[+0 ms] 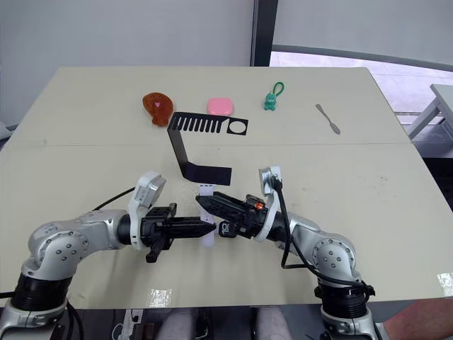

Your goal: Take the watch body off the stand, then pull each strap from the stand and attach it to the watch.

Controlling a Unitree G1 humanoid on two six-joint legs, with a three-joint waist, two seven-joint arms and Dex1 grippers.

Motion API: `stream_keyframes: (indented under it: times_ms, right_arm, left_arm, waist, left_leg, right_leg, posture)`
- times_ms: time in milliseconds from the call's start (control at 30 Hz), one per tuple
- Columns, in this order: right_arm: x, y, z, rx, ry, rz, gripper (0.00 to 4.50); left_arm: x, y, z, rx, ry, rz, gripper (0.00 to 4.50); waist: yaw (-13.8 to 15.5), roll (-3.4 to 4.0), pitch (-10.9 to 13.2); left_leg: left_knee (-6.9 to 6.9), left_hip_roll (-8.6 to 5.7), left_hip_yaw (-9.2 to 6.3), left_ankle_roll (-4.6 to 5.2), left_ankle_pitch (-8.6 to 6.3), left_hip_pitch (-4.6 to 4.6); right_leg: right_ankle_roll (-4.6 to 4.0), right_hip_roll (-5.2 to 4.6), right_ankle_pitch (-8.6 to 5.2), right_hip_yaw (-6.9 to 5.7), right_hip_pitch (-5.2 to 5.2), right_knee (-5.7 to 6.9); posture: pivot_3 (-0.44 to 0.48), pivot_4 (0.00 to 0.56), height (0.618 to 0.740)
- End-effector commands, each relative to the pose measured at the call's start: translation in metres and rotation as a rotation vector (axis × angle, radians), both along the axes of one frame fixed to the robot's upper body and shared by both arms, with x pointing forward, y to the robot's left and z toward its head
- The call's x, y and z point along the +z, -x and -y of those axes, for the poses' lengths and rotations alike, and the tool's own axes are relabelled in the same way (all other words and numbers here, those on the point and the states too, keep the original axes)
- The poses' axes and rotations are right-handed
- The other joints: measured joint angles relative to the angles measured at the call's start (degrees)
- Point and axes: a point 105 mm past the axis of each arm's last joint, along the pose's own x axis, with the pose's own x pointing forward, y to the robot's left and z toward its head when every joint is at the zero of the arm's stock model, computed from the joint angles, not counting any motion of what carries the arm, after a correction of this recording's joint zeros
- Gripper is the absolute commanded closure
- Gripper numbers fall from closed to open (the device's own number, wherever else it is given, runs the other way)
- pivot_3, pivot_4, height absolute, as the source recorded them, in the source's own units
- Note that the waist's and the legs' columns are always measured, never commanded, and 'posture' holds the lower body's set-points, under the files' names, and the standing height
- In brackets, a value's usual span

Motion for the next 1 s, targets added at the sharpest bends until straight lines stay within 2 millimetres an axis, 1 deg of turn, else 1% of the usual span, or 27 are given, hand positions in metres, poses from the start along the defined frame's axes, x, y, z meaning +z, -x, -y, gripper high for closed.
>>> stream_keyframes:
  times_ms: [33, 200, 533, 900, 1000]
  right_arm:
    - [0.0064, -0.0008, -0.0002, -0.009, -0.023, 0.026, 3.09]
    - [0.0059, -0.0049, 0.001, -0.032, -0.03, 0.023, 3.09]
    - [0.0011, -0.0052, 0.0042, -0.041, -0.032, 0.006, 3.09]
    - [0.0041, -0.0049, 0.0037, -0.036, -0.052, 0.009, 3.09]
    - [0.0052, -0.004, 0.0032, -0.027, -0.062, 0.008, 3.95]
  left_arm:
    - [0.0076, 0.005, 0.0016, -0.022, 0.014, 0.047, 4.5]
    - [0.0084, 0.0044, 0.0012, -0.018, 0.018, 0.052, 4.5]
    - [0.0094, 0.0034, 0.0005, -0.006, 0.027, 0.057, 4.5]
    - [0.008, 0.0034, 0.0021, -0.008, 0.021, 0.056, 4.5]
    - [0.0079, 0.0031, 0.002, -0.005, 0.02, 0.057, 4.5]
  waist:
    - [0.0, 0.0, 0.0]
    - [-0.01, 0.0, 0.0]
    - [-0.01, 0.0, 0.0]
    - [-0.01, 0.0, 0.0]
    - [-0.01, 0.0, 0.0]
  left_leg:
    - [0.0, 0.0, 0.0, 0.0, 0.0, 0.0]
    - [0.0, 0.0, 0.0, 0.0, 0.0, 0.0]
    - [0.0, 0.0, 0.0, 0.01, 0.0, 0.0]
    - [-0.01, 0.0, 0.0, 0.01, 0.0, 0.0]
    - [-0.01, 0.0, 0.0, 0.01, 0.0, 0.0]
  right_leg:
    - [0.0, 0.0, 0.0, 0.0, 0.0, 0.0]
    - [0.0, 0.0, 0.0, 0.0, 0.0, 0.0]
    - [0.0, 0.0, 0.0, 0.0, 0.0, 0.0]
    - [0.0, 0.0, 0.0, 0.0, 0.0, -0.01]
    - [0.0, -0.01, 0.0, 0.0, 0.0, -0.01]
  posture:
    - [0.0, 0.15, 0.74]
    - [0.0, 0.15, 0.74]
    - [0.0, 0.15, 0.74]
    - [0.0, 0.15, 0.74]
    - [0.0, 0.15, 0.74]
